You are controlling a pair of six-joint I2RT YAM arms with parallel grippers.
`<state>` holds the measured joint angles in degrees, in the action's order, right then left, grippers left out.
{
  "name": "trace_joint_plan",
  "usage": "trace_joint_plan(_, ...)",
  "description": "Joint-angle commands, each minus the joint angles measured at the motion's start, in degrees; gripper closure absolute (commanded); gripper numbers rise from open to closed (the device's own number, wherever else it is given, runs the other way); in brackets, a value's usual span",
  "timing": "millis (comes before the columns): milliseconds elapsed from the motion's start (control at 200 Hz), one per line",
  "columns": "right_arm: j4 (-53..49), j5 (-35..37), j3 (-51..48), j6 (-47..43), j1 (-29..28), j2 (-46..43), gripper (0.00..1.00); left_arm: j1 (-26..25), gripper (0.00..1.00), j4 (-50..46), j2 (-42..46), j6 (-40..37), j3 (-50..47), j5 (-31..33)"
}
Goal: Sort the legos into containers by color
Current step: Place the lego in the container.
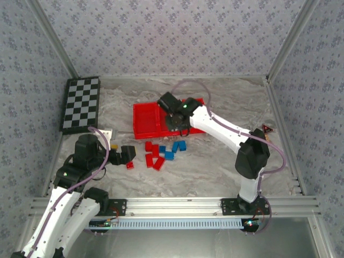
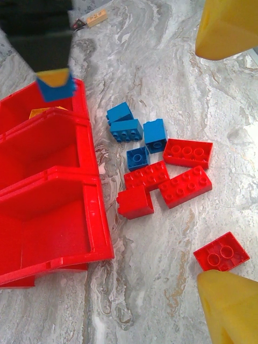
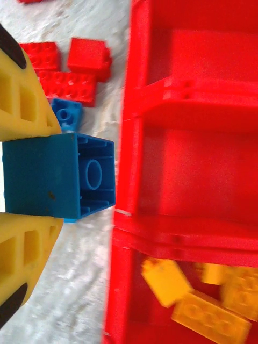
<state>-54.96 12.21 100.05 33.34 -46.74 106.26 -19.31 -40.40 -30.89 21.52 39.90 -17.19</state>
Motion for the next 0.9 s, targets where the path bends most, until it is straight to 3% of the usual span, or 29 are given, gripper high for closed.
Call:
trace_joint_plan(0,-0.1,-1.5,4.6,-5.9,2.8,4.8,0.71,-0.4,0.0,1.1,-0.2,-0.7,-0.3,-0.8)
trace_joint_plan(475,-4.3,-11.2,27.6,-13.7,8.7,25.9,0.65,-0.4,0.0,0.9,-0.7,-0.6,-0.3,-0.1)
trace_joint_plan(650,-5.5,-11.1,30.0,-13.9,8.7,27.7,0.54,-0.4,0.0,0.9,-0.9,-0.6,-0.3,0.0)
trace_joint_plan(745,-6.2,-10.5,29.9,-13.7,8.5,26.8,0.38,-0.4,0.0,0.9,-1.1,-0.6,-0.2,0.0)
trace_joint_plan(895,-7.9,-7.4,29.9,-13.8,7.6,24.4,0.31,-0.5,0.0,0.9,-1.3,-0.6,-0.2,-0.1)
